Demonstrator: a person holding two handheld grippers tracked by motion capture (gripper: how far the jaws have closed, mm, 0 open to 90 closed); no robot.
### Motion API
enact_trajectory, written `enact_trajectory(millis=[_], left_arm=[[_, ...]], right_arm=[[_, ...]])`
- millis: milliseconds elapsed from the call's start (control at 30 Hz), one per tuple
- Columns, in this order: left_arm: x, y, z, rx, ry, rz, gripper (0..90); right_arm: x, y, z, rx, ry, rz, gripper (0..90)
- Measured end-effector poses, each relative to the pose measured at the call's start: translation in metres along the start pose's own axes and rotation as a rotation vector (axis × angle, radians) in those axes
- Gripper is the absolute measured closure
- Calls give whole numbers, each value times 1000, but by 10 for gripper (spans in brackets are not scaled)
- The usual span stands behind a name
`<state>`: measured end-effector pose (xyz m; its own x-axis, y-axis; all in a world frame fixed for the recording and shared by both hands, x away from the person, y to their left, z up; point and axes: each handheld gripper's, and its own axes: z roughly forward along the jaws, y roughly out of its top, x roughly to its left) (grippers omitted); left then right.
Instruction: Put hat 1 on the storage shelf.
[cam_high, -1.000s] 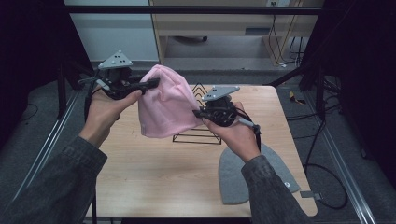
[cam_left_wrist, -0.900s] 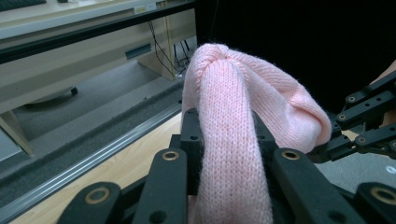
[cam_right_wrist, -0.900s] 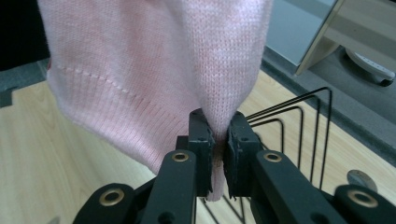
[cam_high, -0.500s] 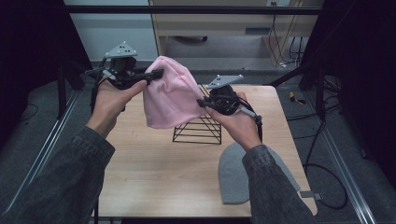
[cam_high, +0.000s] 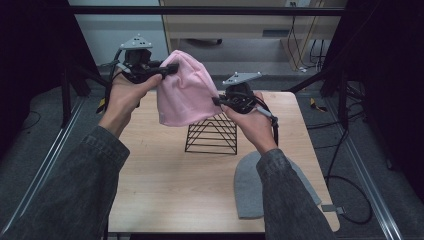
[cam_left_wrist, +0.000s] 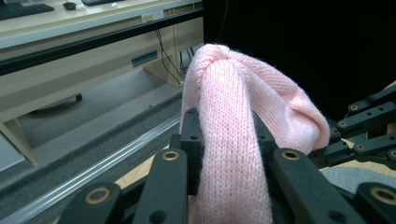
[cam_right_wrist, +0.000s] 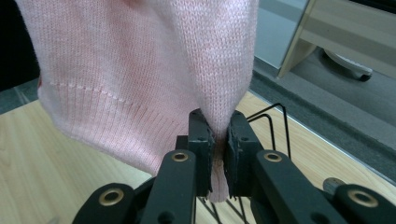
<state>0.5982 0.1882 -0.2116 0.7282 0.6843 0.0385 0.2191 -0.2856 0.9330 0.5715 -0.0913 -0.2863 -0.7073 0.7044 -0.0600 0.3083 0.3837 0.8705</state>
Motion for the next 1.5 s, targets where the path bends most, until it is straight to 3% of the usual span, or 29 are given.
enact_trajectory(millis=[100, 300, 567, 700, 1333, 1500], left_arm=[[4, 1, 10, 3, -1, 20, 738], [7, -3, 23, -8, -15, 5, 738], [3, -7, 40, -12, -31, 24, 738], [0, -8, 48, -18, -40, 14, 739], [-24, -18, 58, -7, -86, 49, 729], [-31, -22, 61, 23, -91, 71, 724]], right_arm=[[-4, -2, 6, 7, -17, 4, 821], [-8, -6, 12, 7, -46, -3, 819], [-13, -19, 13, 14, -61, 11, 805], [-13, -25, 12, 15, -59, 8, 812], [-16, -54, 2, 21, -60, -3, 830], [-15, -63, 0, 59, -62, -21, 835]])
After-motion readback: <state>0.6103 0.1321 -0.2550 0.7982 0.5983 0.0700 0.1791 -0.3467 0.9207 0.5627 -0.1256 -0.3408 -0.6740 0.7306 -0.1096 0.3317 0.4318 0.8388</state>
